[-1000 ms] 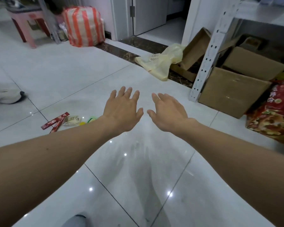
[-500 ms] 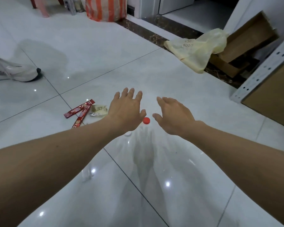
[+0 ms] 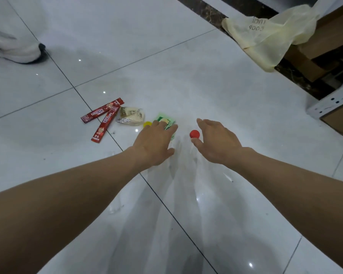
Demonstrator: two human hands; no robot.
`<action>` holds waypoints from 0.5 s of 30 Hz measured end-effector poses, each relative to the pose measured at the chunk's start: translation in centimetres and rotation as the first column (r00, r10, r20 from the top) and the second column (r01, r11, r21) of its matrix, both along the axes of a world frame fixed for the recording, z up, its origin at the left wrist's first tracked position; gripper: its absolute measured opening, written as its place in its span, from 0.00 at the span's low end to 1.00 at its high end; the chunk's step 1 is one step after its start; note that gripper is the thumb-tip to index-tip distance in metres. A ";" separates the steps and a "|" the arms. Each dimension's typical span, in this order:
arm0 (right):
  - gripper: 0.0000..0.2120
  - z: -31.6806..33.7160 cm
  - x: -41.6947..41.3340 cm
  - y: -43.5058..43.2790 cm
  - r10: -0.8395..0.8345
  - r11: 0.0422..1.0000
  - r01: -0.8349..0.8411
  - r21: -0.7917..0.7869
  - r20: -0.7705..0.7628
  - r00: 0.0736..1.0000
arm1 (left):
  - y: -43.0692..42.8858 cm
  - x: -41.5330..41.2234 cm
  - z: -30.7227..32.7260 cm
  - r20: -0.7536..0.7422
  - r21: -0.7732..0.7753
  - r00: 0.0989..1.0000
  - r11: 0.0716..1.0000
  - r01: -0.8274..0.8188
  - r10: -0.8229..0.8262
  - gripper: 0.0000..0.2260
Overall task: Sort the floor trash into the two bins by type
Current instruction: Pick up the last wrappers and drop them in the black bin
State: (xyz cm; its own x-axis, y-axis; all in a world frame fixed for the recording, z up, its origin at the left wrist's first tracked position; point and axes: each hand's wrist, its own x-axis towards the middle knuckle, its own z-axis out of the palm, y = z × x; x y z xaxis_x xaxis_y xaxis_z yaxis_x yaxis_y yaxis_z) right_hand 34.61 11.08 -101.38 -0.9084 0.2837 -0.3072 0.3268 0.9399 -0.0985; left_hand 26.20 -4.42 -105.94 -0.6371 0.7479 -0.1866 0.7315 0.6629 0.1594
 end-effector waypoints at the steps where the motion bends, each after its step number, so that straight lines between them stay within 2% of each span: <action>1: 0.25 -0.3 -0.2 0.2 0.000 1.000 0.000 0.002 0.001 1.000 | 0.2 0.1 -0.6 0.020 0.005 1.000 1.000 0.007 -0.007 0.29; 9: 0.24 -2.4 -1.2 1.5 -0.006 1.000 0.006 -0.010 0.022 1.000 | 1.5 -0.4 -4.1 0.235 0.038 0.971 0.999 0.020 -0.028 0.19; 12: 0.22 -3.2 -1.6 2.0 -0.014 1.000 0.015 -0.012 0.035 0.999 | 1.6 -0.5 -5.1 0.242 0.031 0.970 0.999 0.016 -0.023 0.13; 15: 0.21 -4.0 -2.3 2.2 -0.025 0.999 0.026 -0.036 0.039 0.999 | 1.6 -0.6 -5.4 0.240 0.047 0.971 0.999 0.010 -0.021 0.12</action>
State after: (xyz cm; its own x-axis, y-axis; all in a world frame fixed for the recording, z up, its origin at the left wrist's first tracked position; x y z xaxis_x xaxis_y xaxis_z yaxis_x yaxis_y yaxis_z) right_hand 32.34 13.24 -105.35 -0.8883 0.2944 -0.3523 0.3546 0.9274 -0.1192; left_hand 25.64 -2.79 -111.37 -0.5663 0.7684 -0.2981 0.6782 0.6400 0.3611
